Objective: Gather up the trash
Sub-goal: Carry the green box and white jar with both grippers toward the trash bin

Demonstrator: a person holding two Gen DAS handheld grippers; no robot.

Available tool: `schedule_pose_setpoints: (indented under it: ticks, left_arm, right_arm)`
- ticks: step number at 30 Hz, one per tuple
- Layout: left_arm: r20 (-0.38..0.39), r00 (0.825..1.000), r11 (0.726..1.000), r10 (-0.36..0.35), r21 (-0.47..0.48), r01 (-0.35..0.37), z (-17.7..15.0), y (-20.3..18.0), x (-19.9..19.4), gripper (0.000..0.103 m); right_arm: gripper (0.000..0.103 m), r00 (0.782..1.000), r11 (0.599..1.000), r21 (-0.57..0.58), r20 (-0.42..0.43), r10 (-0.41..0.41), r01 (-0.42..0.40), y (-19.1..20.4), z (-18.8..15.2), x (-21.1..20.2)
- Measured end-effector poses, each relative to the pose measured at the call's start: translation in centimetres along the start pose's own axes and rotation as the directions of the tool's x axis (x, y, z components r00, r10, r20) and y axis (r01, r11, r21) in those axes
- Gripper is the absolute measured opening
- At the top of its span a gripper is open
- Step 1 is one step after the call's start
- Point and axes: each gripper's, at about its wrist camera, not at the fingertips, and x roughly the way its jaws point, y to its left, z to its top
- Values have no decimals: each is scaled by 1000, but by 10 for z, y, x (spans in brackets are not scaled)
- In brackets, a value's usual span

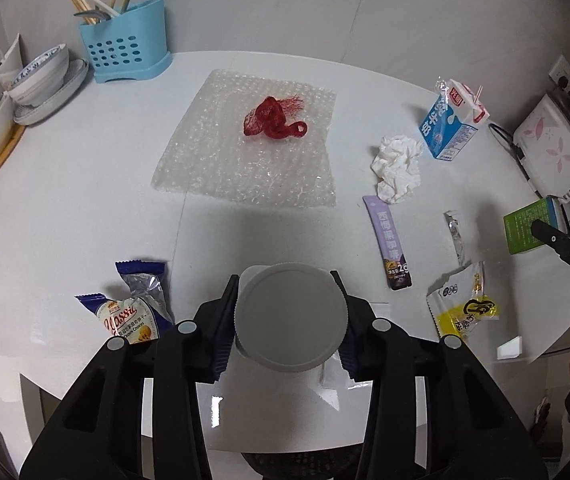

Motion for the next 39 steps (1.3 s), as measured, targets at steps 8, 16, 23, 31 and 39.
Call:
schedule_pose_setpoints:
  ticks: [8,16,23,31,39]
  left_arm:
    - [42,999,999,-15,36,14,-5,-3,-32,42]
    - [67,998,999,-23,47,20,-16,-2,-62,42]
    - [92,995,997,-42,67,36,-29,-2,-84,42]
    - [119,991,995,-62,83,53,-51,-1,-107,42]
    - [115,990,993,-78,94,68,-81,-1,-117,42]
  right_arm:
    - [45,999,1000,0,50,3,-3,10,-9,-35]
    - [45,996,1000,-7,91,1,0,23,-24,-66]
    - [45,993,1000,-16,117,11,-9,36,-42,-91]
    - [45,990,999,-40,141,33,-28,51,-68,-116]
    - [45,987,997,-68,154,52,-42,66,-96,-136]
